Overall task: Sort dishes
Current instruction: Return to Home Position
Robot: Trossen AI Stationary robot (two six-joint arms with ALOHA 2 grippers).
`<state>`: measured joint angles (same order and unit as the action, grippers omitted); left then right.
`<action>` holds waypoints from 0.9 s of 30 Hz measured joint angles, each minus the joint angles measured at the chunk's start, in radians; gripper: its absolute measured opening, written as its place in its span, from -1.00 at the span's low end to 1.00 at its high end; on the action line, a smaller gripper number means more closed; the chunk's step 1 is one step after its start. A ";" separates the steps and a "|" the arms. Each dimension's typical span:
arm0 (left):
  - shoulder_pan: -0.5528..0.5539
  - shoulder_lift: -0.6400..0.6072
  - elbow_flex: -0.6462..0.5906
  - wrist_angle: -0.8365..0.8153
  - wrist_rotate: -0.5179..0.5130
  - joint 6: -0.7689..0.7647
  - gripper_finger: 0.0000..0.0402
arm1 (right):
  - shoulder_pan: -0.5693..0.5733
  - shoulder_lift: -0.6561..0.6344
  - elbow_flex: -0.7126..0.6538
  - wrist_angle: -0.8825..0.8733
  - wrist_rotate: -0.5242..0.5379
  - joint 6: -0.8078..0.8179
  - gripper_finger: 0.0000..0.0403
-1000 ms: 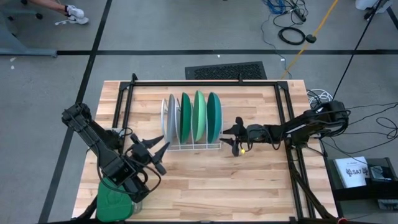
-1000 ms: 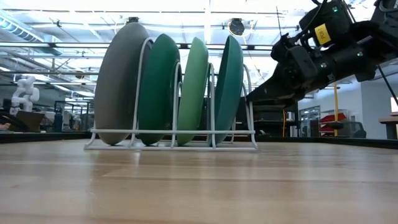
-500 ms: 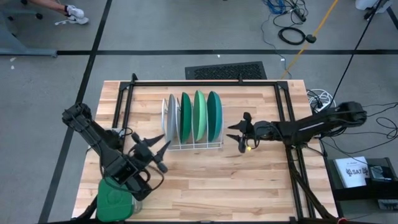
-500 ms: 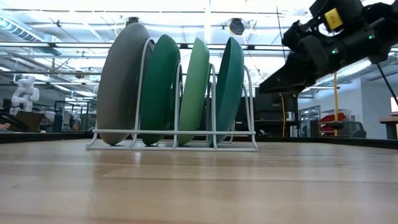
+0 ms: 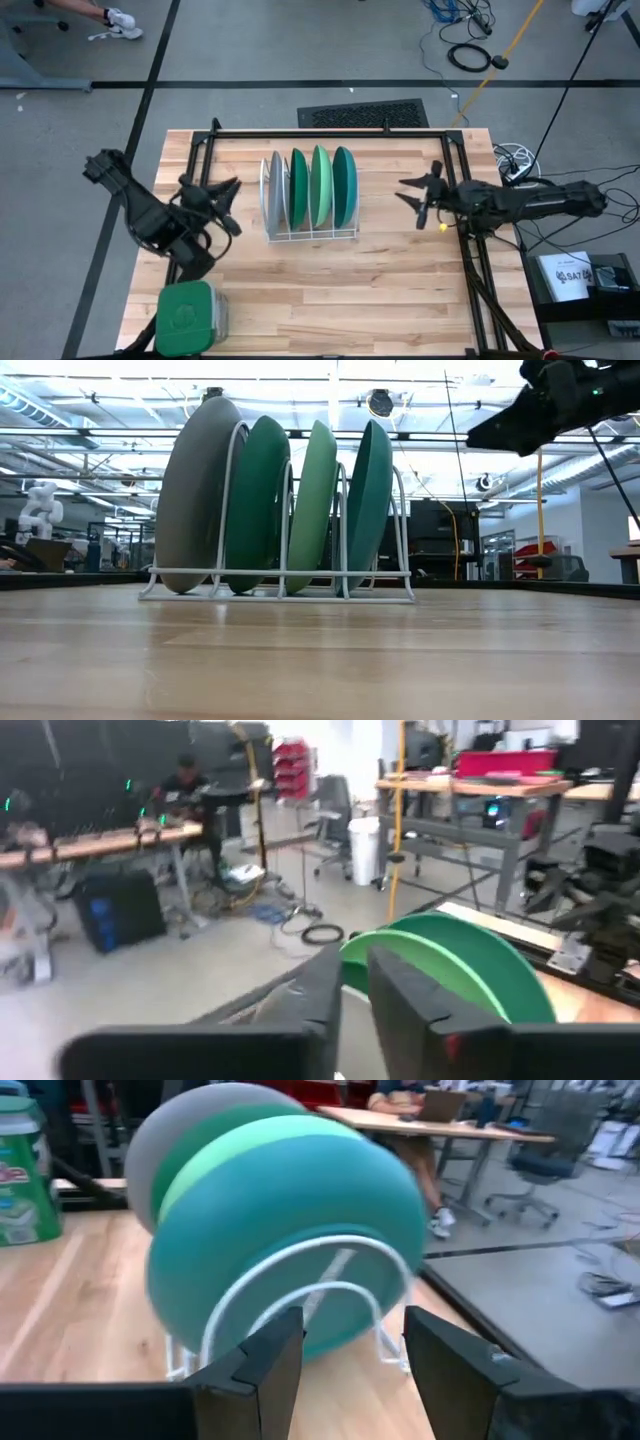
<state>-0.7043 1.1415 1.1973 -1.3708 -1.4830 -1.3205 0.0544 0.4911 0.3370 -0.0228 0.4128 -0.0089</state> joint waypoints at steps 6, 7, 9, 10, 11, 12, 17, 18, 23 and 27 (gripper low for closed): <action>0.127 -0.035 -0.013 0.010 0.077 0.023 -0.97 | -0.001 -0.104 0.000 -0.062 0.038 -0.032 -0.15; 0.149 -0.044 -0.012 0.012 0.132 0.054 -0.97 | -0.002 -0.113 0.000 -0.060 0.040 -0.043 -0.15; 0.188 -0.063 -0.011 0.025 0.242 0.122 -0.99 | -0.006 -0.127 0.000 -0.059 0.040 -0.052 -0.15; 0.198 -0.072 -0.011 0.040 0.288 0.168 -0.99 | -0.008 -0.131 0.000 -0.059 0.038 -0.052 -0.16; 0.201 -0.081 -0.011 0.069 0.322 0.233 -0.99 | -0.008 -0.133 0.000 -0.060 0.037 -0.052 -0.17; 0.200 -0.087 -0.011 0.097 0.338 0.297 -0.99 | -0.008 -0.134 0.000 -0.059 0.032 -0.054 -0.18; 0.156 -0.154 -0.027 0.217 0.258 0.528 -0.99 | -0.007 -0.144 -0.001 -0.057 -0.097 -0.084 -0.26; 0.142 -0.174 -0.044 0.242 0.245 0.578 -1.00 | -0.007 -0.151 -0.001 -0.051 -0.135 -0.088 -0.29; 0.064 -0.302 -0.218 0.468 0.248 0.755 -1.00 | -0.006 -0.213 -0.020 -0.052 -0.203 -0.103 -0.56; 0.032 -0.410 -0.429 0.777 0.288 0.887 -1.00 | -0.006 -0.300 -0.087 -0.053 -0.214 -0.108 -0.91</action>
<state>-0.6721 0.7317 0.7685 -0.5942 -1.1954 -0.4335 0.0479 0.1910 0.2503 -0.0760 0.1991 -0.1173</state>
